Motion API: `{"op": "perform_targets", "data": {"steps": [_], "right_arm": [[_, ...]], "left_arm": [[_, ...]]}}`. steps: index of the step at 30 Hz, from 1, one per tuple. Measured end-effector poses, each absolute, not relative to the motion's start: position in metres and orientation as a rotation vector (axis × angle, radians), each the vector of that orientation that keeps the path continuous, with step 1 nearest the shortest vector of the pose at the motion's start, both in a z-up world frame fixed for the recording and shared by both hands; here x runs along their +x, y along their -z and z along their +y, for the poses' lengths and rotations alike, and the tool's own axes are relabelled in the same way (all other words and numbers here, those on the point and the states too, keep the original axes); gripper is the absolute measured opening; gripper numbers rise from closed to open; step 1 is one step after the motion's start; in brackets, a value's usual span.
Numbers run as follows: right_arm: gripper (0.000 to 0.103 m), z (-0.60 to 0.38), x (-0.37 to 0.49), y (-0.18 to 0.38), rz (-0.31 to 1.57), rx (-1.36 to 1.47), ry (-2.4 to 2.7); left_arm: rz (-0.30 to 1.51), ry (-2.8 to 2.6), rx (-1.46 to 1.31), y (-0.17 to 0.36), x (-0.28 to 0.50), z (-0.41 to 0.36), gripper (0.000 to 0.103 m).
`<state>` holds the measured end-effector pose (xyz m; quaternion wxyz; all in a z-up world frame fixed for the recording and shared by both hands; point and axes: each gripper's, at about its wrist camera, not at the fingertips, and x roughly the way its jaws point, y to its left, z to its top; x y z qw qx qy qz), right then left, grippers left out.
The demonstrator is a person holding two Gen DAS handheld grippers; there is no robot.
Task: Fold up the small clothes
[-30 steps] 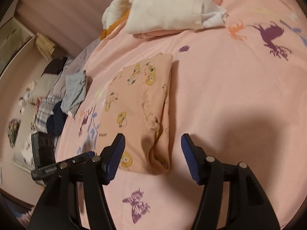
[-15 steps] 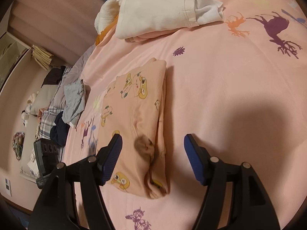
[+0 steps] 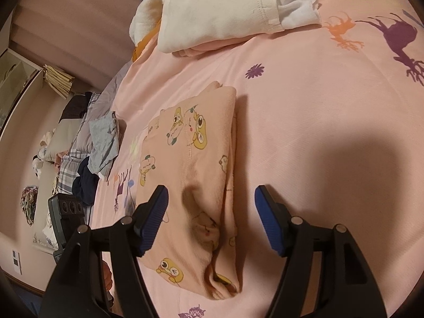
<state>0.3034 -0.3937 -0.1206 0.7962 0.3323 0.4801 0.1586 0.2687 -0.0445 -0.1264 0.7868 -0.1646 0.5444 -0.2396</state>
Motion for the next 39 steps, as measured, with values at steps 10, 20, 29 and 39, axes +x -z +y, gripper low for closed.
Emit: {"op": "perform_targets", "data": {"steps": [10,20,29,39], "right_arm": [[0.068,-0.384,0.314,0.122,1.04,0.699,-0.36],[0.068,-0.373,0.321,0.122,1.047,0.689,-0.378],[0.068,-0.368,0.325,0.124,1.051,0.681,-0.383],[0.068,-0.365,0.33,0.124,1.056,0.673,-0.388]], "left_arm": [[1.167,0.527,-0.344,0.128,0.278,-0.048,0.067],[1.163,0.534,-0.329,0.129,0.284,-0.051,0.067],[1.161,0.538,-0.314,0.129,0.287,-0.054,0.067],[1.162,0.541,-0.31,0.128,0.289,-0.055,0.067]]}}
